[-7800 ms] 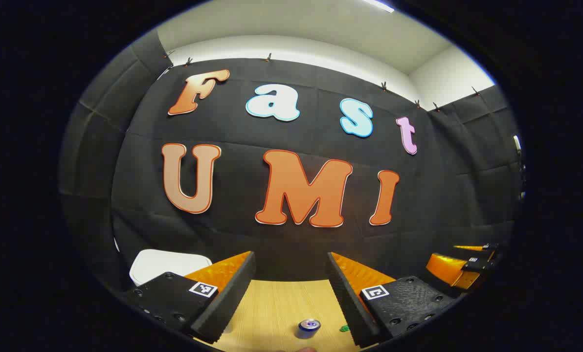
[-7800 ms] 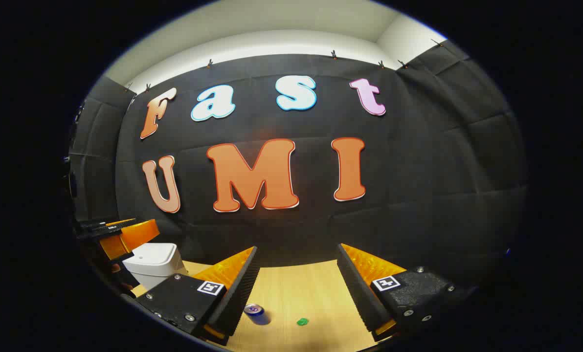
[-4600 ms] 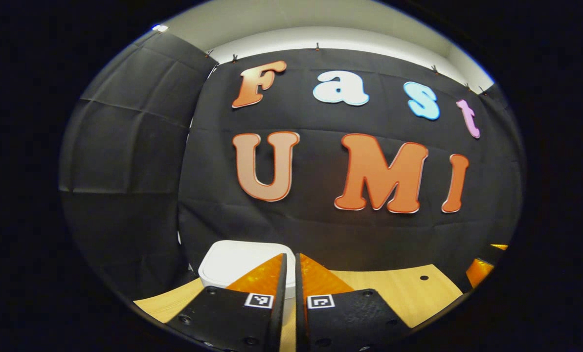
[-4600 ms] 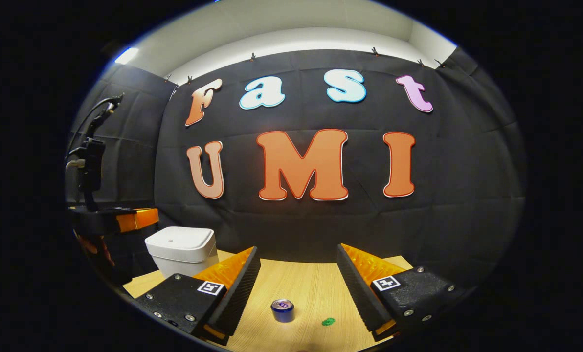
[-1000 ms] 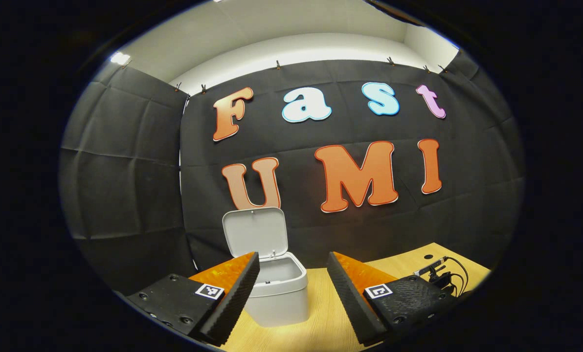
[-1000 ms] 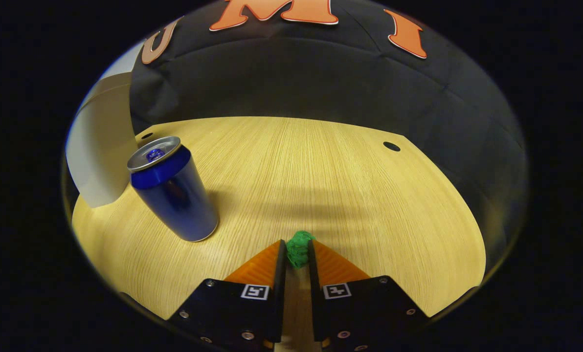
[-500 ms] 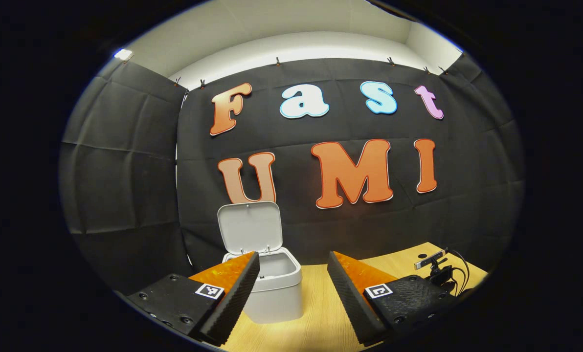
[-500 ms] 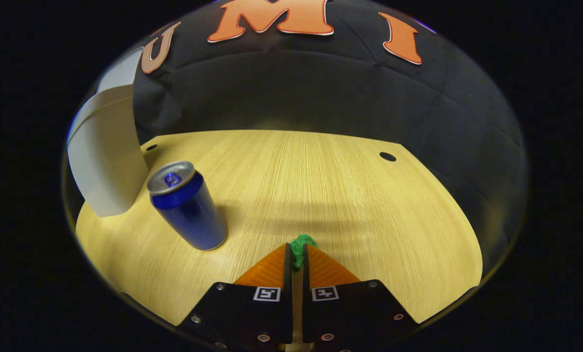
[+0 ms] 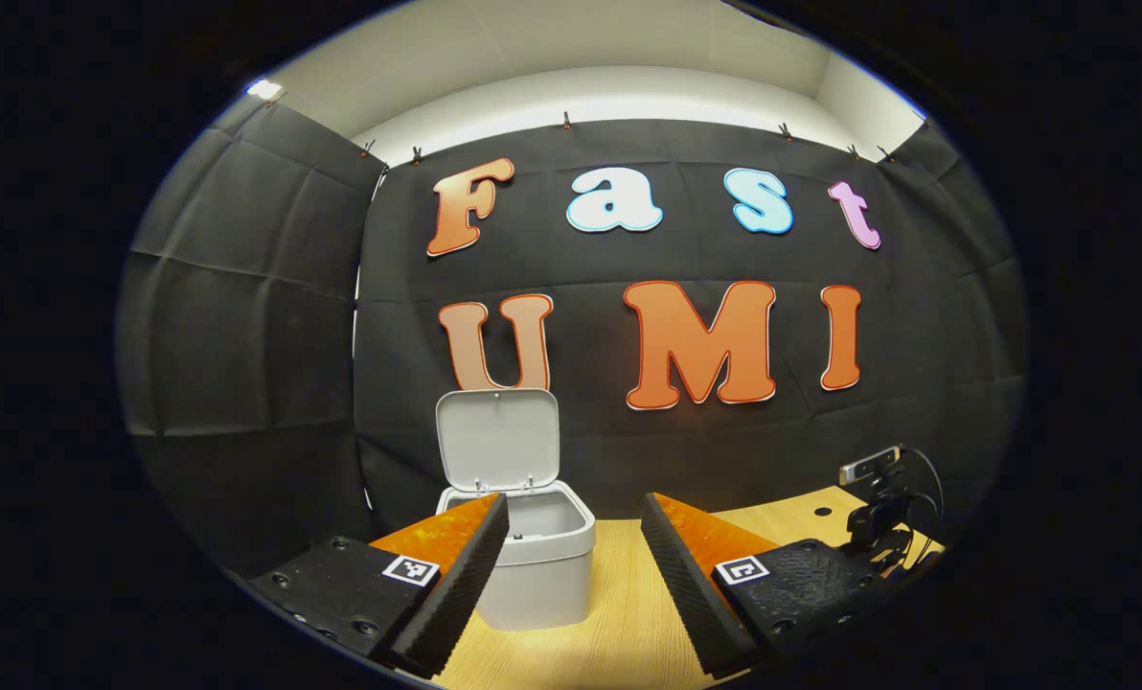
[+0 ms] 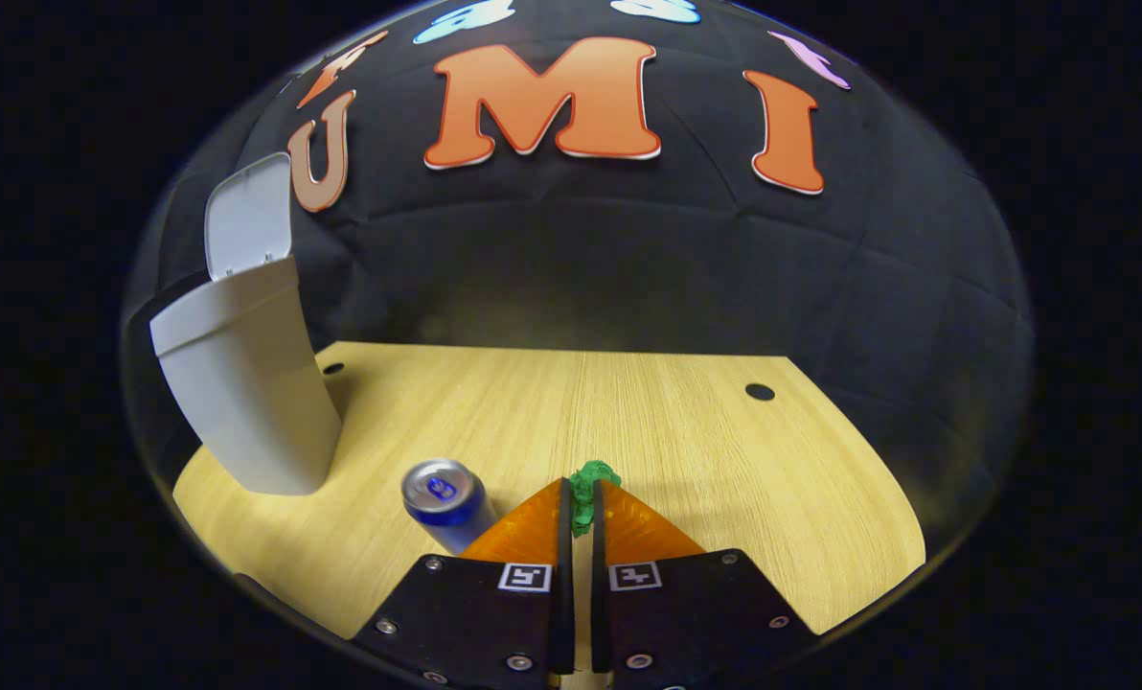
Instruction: Press the lid of the desktop garbage bin to open it, pick up the crumpled paper on the desktop and throw it into the bin, then pick up the pop can on the desktop and drop it into the bin, and finally close the garbage bin lid.
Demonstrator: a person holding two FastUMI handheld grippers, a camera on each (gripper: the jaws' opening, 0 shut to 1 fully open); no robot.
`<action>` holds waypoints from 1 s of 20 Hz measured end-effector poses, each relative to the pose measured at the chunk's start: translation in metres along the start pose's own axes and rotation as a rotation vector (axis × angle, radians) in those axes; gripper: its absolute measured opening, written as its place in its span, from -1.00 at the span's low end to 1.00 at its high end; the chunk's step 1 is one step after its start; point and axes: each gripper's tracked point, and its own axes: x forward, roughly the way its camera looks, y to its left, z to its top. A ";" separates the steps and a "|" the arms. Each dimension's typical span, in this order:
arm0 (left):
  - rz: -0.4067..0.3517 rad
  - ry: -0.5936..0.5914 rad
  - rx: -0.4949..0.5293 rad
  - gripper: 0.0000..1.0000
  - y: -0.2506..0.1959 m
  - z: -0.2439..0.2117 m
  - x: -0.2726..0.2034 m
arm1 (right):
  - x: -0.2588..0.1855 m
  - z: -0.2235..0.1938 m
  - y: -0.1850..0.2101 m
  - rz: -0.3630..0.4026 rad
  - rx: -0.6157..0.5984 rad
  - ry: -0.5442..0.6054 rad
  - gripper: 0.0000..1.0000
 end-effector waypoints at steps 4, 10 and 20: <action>0.016 -0.011 -0.023 0.86 0.015 0.000 0.001 | -0.020 0.054 0.018 0.045 -0.030 -0.106 -0.86; 0.058 -0.014 -0.070 0.78 0.043 -0.006 0.002 | -0.042 0.128 0.074 0.159 -0.028 -0.235 -0.87; 0.173 -0.044 -0.077 0.77 0.100 -0.008 -0.014 | -0.063 0.190 0.188 0.370 -0.102 -0.340 -0.87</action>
